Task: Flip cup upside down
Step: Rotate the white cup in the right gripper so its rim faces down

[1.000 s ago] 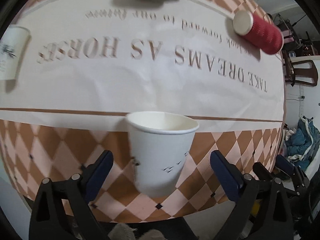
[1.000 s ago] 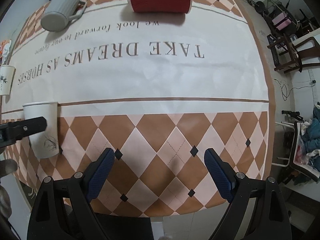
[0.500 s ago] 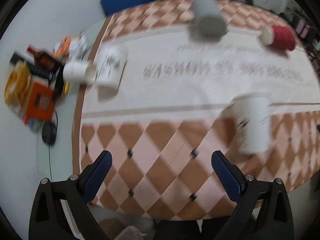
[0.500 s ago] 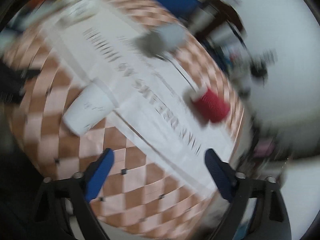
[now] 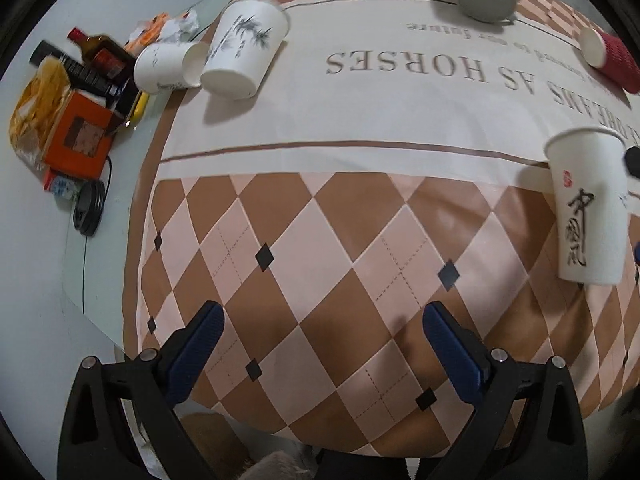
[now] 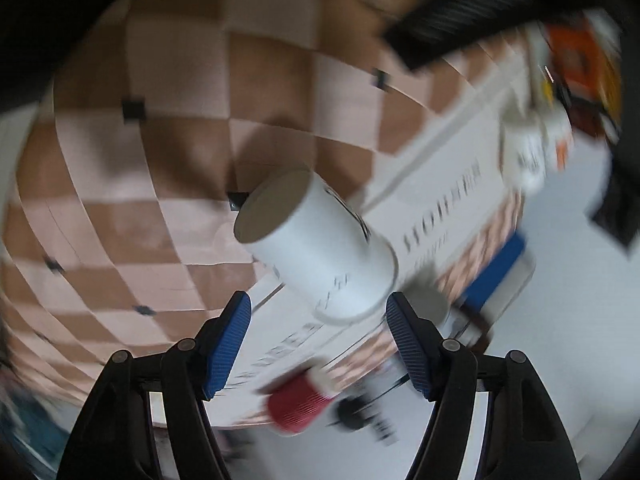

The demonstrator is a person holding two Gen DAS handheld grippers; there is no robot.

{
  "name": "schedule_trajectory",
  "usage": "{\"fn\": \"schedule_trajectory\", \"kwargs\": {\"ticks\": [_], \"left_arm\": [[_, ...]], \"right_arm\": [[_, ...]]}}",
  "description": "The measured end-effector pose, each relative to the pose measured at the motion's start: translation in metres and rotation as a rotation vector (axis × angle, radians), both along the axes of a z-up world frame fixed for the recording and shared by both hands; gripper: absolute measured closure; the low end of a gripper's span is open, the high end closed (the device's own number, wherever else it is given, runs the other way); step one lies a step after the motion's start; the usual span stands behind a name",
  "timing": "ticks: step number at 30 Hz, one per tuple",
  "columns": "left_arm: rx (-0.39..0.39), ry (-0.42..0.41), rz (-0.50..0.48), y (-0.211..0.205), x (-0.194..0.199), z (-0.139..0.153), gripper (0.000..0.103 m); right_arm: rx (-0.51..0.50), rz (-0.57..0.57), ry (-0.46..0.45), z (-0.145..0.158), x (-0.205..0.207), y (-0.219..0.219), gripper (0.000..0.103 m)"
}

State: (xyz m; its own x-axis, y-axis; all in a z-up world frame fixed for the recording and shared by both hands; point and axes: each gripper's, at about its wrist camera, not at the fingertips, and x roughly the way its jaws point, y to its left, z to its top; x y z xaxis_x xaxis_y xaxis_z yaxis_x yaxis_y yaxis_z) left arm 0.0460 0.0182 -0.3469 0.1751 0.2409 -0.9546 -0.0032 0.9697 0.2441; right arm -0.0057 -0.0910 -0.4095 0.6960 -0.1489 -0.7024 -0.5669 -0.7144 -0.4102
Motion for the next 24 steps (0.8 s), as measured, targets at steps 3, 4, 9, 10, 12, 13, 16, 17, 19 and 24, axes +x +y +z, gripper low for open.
{"fn": "schedule_trajectory", "kwargs": {"ticks": [3, 4, 9, 10, 12, 13, 16, 17, 19, 24], "left_arm": [[-0.007, -0.002, 0.055, 0.005, 0.003, -0.003, 0.002], [-0.012, -0.002, 0.07, 0.007, 0.004, -0.004, 0.002], [-0.041, -0.036, 0.132, 0.017, 0.01, -0.004, 0.002], [-0.054, -0.039, 0.141, 0.018, 0.013, -0.003, 0.001], [-0.069, -0.054, 0.151, 0.021, 0.019, 0.0, 0.0], [-0.064, -0.066, 0.155, 0.023, 0.021, 0.003, 0.0], [-0.037, -0.104, 0.171, 0.03, 0.03, 0.012, 0.0], [-0.017, -0.117, 0.182, 0.033, 0.033, 0.015, 0.0], [0.014, -0.132, 0.194, 0.036, 0.037, 0.019, 0.0], [0.044, -0.142, 0.246, 0.044, 0.052, 0.023, 0.0]], "right_arm": [[-0.055, 0.12, 0.018, -0.019, 0.007, -0.003, 0.032], [-0.059, 0.132, 0.022, -0.024, 0.005, -0.002, 0.033], [-0.017, 0.113, 0.075, -0.026, 0.012, 0.005, 0.034], [0.001, 0.072, 0.096, -0.022, 0.016, 0.008, 0.034], [0.032, -0.018, 0.128, -0.015, 0.026, 0.01, 0.034], [0.045, -0.05, 0.136, -0.012, 0.032, 0.01, 0.035], [0.095, -0.233, 0.179, 0.001, 0.052, 0.012, 0.035], [0.118, -0.321, 0.198, 0.007, 0.062, 0.011, 0.035], [0.143, -0.453, 0.223, 0.013, 0.079, 0.01, 0.035], [0.265, -0.946, 0.325, 0.029, 0.14, -0.008, 0.035]]}}
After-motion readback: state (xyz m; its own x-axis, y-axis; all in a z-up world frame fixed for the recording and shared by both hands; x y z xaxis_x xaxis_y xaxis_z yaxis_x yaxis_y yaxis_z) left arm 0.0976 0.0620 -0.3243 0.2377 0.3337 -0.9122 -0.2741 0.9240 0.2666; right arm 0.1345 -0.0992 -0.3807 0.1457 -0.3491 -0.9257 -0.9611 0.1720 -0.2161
